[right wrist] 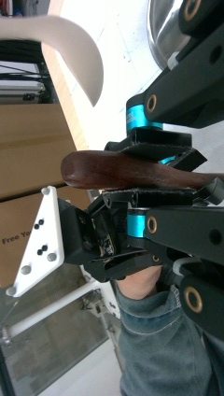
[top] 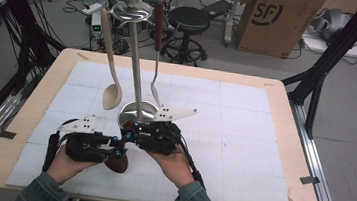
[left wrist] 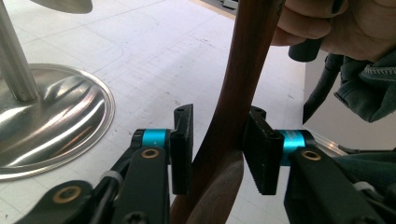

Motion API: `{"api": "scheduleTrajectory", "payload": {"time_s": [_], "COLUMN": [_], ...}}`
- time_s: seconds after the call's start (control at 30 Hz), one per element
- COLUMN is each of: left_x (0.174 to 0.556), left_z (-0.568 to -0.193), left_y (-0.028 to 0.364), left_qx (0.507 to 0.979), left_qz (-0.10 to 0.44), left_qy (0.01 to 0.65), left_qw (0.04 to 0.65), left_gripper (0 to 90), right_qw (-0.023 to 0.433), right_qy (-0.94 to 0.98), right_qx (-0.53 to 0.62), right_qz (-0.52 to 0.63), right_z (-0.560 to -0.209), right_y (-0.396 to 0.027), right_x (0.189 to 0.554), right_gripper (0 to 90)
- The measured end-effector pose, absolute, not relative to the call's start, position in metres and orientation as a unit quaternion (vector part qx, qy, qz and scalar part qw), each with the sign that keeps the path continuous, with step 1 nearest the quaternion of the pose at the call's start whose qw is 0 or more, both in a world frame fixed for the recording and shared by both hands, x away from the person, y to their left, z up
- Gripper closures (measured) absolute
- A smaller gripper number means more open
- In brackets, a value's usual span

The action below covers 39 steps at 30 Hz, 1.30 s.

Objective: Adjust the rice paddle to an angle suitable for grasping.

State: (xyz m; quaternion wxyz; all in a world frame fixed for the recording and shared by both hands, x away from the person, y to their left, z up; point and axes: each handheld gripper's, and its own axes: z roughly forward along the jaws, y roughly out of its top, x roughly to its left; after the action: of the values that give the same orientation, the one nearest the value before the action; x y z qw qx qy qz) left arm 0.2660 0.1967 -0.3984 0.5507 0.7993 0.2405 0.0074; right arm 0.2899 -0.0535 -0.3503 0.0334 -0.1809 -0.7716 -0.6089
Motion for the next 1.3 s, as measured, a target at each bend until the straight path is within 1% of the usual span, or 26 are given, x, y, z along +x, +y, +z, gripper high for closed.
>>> {"api": "scheduleTrajectory", "payload": {"time_s": [0.17,0.3,0.9,0.97,1.07,1.2,1.3], "left_x": [0.266,0.266,0.267,0.267,0.267,0.267,0.268], "left_z": [-0.399,-0.399,-0.400,-0.400,-0.399,-0.398,-0.398], "left_y": [0.198,0.200,0.202,0.203,0.204,0.206,0.207], "left_qx": [0.800,0.802,0.799,0.798,0.797,0.796,0.796], "left_qz": [0.010,0.012,0.010,0.011,0.012,0.015,0.023], "left_qy": [0.238,0.235,0.240,0.242,0.243,0.245,0.250], "left_qw": [0.550,0.550,0.552,0.552,0.553,0.554,0.550], "left_gripper": [69.2,70.7,70.9,69.4,63.6,59.1,54.0], "right_qw": [0.034,0.038,0.053,0.050,0.047,0.045,0.037], "right_qy": [-0.773,-0.778,-0.764,-0.763,-0.762,-0.760,-0.761], "right_qx": [-0.181,-0.184,-0.198,-0.199,-0.197,-0.198,-0.196], "right_qz": [-0.607,-0.600,-0.612,-0.613,-0.615,-0.617,-0.617], "right_z": [-0.354,-0.360,-0.386,-0.387,-0.387,-0.386,-0.383], "right_y": [-0.050,-0.046,-0.038,-0.038,-0.038,-0.039,-0.042], "right_x": [0.290,0.289,0.289,0.289,0.289,0.289,0.290], "right_gripper": [74.4,71.1,72.8,74.3,75.9,76.1,76.2]}}
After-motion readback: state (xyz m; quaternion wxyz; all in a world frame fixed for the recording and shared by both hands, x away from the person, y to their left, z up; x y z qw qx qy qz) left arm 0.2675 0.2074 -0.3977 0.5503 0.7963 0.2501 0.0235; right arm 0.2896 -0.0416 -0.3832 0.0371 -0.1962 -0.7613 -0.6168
